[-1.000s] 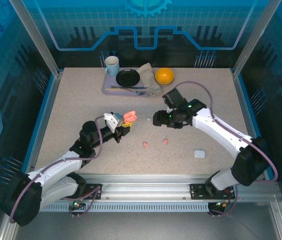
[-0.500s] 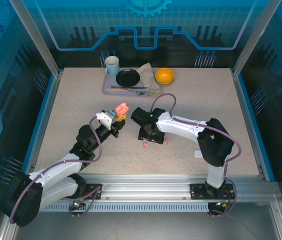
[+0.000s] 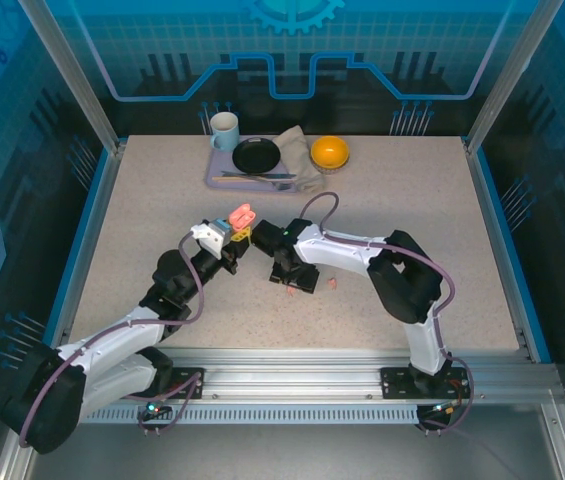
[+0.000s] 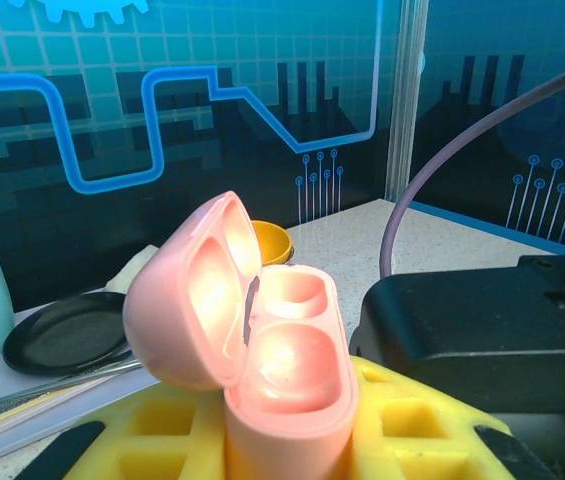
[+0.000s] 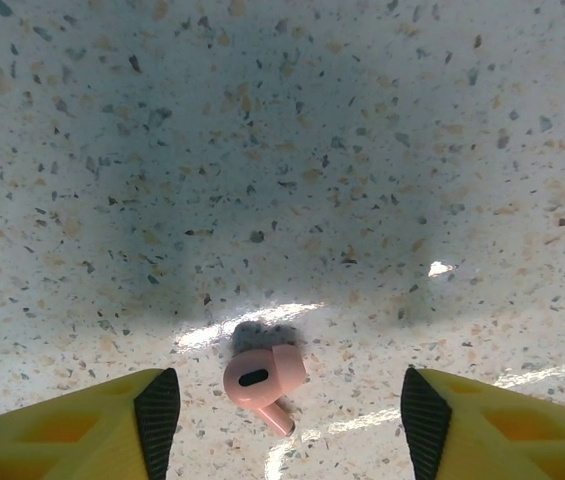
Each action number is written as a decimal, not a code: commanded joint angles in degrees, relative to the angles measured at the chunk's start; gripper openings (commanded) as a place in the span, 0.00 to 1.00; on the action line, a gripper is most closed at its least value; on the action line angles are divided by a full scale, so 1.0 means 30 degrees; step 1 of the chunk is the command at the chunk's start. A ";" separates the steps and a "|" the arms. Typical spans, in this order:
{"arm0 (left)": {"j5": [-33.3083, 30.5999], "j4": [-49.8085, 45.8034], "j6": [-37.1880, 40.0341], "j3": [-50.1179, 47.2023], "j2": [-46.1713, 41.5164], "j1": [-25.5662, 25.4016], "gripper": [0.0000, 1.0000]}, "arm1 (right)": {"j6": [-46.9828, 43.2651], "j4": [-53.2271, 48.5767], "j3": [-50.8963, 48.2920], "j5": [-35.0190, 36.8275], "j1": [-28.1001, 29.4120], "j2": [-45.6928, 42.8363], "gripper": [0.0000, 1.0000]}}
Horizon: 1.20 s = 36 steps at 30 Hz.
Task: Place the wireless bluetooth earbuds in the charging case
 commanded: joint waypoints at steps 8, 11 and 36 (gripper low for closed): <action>0.0140 0.0493 0.0219 0.0007 -0.0288 -0.0100 0.00 | -0.0206 0.0976 -0.0429 -0.0365 0.0288 0.0385 0.52; 0.0102 0.0462 0.0227 0.0045 -0.0291 -0.0103 0.00 | -0.0123 0.1200 -0.0782 -0.0432 0.0278 0.0352 0.51; 0.0477 -0.0190 0.0369 0.0418 -0.0201 -0.0102 0.00 | -0.1215 0.2141 -0.1488 -0.0066 0.0047 0.0560 0.41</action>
